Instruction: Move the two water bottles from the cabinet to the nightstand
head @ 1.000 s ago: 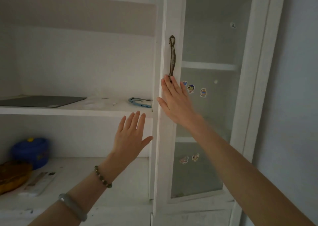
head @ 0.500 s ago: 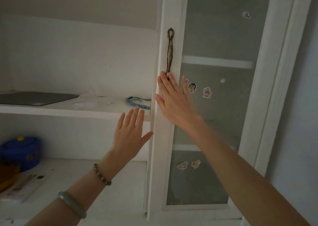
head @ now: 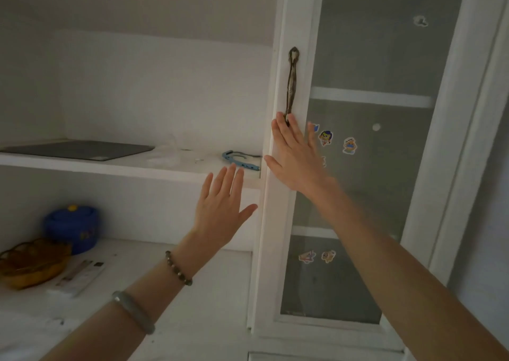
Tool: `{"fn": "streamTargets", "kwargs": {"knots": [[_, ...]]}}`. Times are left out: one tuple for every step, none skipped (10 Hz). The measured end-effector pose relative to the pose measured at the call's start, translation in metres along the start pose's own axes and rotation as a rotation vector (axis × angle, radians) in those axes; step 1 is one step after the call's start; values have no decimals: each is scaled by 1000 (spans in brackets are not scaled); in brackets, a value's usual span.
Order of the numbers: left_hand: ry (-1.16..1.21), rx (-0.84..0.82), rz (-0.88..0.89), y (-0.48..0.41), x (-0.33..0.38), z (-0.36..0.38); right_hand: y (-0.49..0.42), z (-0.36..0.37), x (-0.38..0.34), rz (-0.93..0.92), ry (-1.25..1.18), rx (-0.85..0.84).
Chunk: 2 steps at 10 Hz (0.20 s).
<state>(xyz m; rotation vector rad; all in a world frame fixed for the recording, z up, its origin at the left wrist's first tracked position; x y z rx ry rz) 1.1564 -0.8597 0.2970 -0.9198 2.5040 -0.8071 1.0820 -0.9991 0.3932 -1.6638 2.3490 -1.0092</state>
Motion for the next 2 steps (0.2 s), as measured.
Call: {"fn": "streamTargets", "kwargs": {"knots": [[6,-16,13,13,0,-13,2,-9,-2,-16,-55,-56],[-13,-49,0,27,-6,-26,15,-14,-9,-25,-194,-82]]}}
Point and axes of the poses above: each hand's wrist, its own y-axis away from the middle knuckle, its own z-axis out of the palm, x = y × z, the point moved 1 cm from there along -y, towards the middle knuckle, and after that the axes turned 10 degrees about -x, right-handed, at the moved point
